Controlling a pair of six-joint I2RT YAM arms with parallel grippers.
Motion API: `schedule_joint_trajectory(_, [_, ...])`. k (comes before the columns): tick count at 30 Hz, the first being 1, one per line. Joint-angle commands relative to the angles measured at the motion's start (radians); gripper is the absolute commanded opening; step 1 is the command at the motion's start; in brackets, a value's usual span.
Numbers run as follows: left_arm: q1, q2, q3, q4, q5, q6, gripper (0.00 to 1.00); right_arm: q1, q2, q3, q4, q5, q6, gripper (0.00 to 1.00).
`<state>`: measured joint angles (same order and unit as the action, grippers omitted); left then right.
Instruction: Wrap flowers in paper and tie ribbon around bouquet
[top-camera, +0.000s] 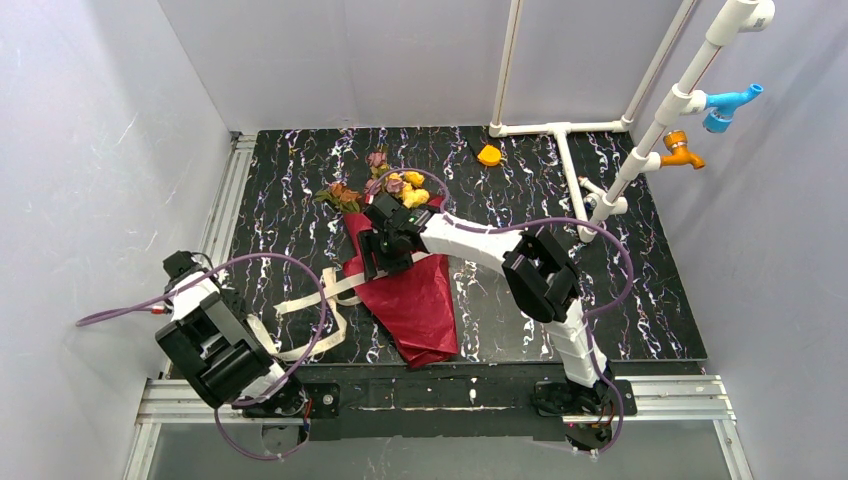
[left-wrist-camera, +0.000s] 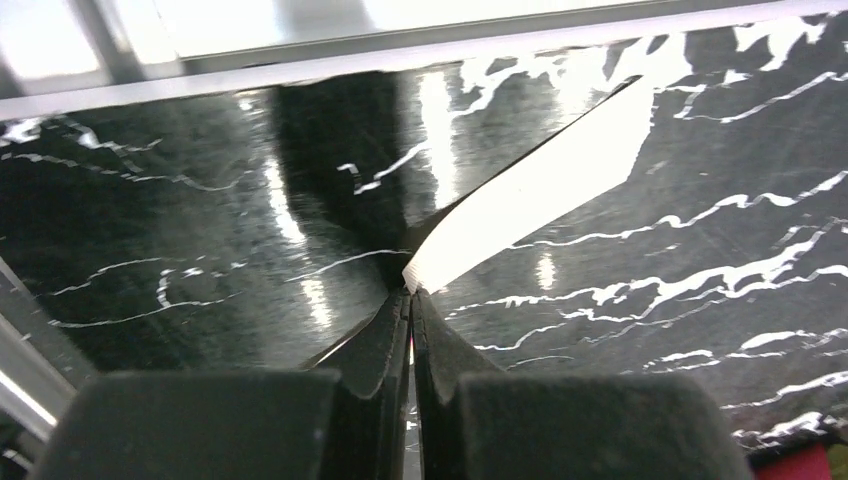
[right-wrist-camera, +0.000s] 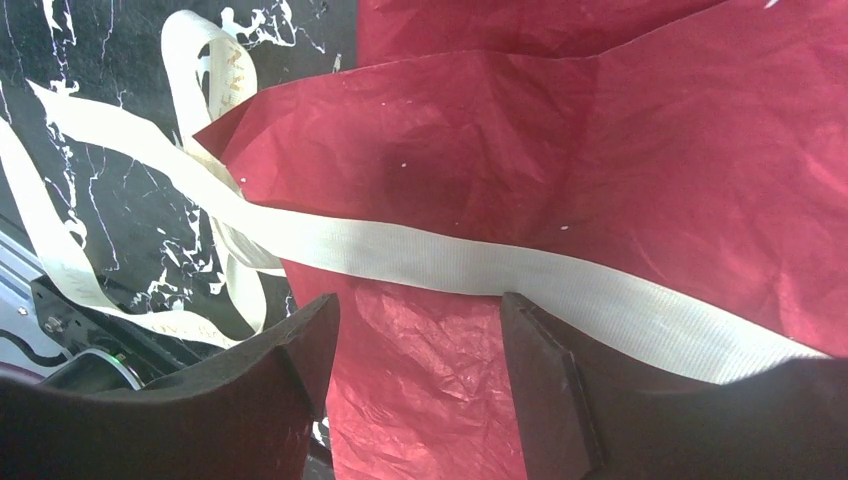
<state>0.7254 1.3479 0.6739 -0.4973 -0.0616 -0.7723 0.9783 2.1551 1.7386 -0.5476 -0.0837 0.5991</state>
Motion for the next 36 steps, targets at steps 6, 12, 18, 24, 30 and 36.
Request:
schedule_joint_trajectory(6, [0.000,-0.180,0.089,-0.139,0.107,0.099,0.00,-0.033,-0.027,0.063,0.008,-0.006,0.002,0.69])
schedule_joint_trajectory(12, [-0.023,-0.375,0.132,-0.309,0.164,0.142,0.00,-0.024,0.012,0.059,0.050,-0.038,0.048,0.67])
schedule_joint_trajectory(18, [-0.094,-0.492,0.164,-0.411,0.283,0.100,0.00,-0.013,0.033,0.058,0.083,-0.062,0.084,0.66])
schedule_joint_trajectory(24, [-0.221,-0.538,0.304,-0.499,0.392,0.033,0.00,-0.014,0.033,0.097,0.089,-0.070,0.097,0.65])
schedule_joint_trajectory(30, [-0.347,-0.507,0.333,-0.394,0.590,-0.079,0.00,-0.020,-0.022,0.132,0.039,-0.045,0.061,0.67])
schedule_joint_trajectory(36, [-0.594,-0.491,0.447,-0.210,0.512,-0.275,0.00,-0.090,-0.168,0.048,0.013,-0.022,-0.002,0.70])
